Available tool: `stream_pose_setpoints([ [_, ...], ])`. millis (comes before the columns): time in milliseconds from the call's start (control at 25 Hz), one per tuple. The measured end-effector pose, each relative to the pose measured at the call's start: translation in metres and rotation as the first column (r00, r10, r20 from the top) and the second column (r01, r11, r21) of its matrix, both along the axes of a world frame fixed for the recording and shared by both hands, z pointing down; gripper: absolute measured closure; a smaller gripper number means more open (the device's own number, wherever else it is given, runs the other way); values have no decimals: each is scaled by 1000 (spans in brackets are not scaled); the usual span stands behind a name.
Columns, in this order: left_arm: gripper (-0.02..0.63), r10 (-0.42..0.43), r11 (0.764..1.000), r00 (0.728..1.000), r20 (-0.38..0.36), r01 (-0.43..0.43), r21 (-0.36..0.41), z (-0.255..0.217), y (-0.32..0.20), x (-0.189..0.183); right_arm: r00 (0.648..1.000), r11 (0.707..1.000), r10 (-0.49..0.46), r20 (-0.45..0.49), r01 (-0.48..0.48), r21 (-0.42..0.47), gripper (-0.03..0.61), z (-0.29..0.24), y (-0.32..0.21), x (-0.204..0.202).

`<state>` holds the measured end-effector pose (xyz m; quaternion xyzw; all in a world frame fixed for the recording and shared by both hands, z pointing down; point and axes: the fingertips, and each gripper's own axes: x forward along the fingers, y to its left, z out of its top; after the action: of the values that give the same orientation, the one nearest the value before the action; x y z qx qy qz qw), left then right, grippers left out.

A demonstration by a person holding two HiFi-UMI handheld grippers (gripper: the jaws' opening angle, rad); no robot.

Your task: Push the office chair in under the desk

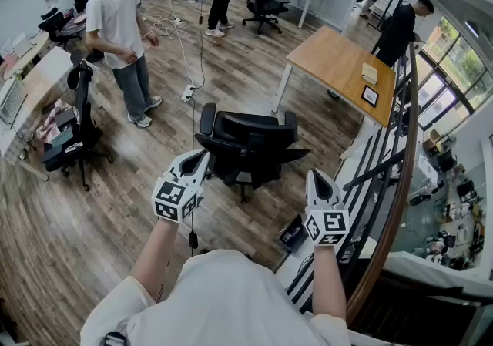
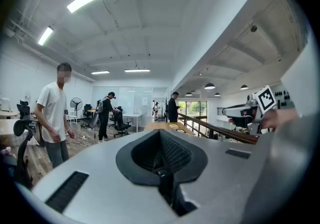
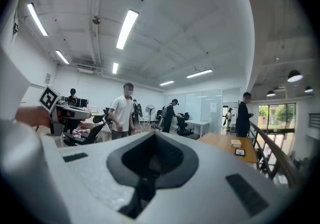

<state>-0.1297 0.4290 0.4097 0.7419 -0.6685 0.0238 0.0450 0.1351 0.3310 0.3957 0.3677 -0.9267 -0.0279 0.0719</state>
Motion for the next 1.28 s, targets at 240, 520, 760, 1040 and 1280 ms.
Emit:
stream_pose_setpoints([
  [240, 620, -1, 1000, 1000, -3, 1, -2, 0, 0, 0, 1000, 1000, -6, -1, 6, 5, 576, -2, 0, -2],
  [520, 620, -3, 1000, 1000, 1, 3, 11, -2, -6, -4, 1000, 1000, -1, 11, 0, 15, 575, -3, -6, -5],
  [760, 620, 4, 1000, 1000, -19, -4, -22, 10, 6, -3, 1000, 1000, 0, -8, 0, -9, 575, 9, 3, -9],
  [1040, 618, 30, 1000, 999, -16, -30, -5, 8, 6, -13, 1000, 1000, 0, 1, 0, 6, 575, 6, 5, -19],
  [1280, 614, 62, 998, 998, -25, -62, -16, 15, 7, -23, 1000, 1000, 23, -9, -23, -4, 575, 12, 11, -27],
])
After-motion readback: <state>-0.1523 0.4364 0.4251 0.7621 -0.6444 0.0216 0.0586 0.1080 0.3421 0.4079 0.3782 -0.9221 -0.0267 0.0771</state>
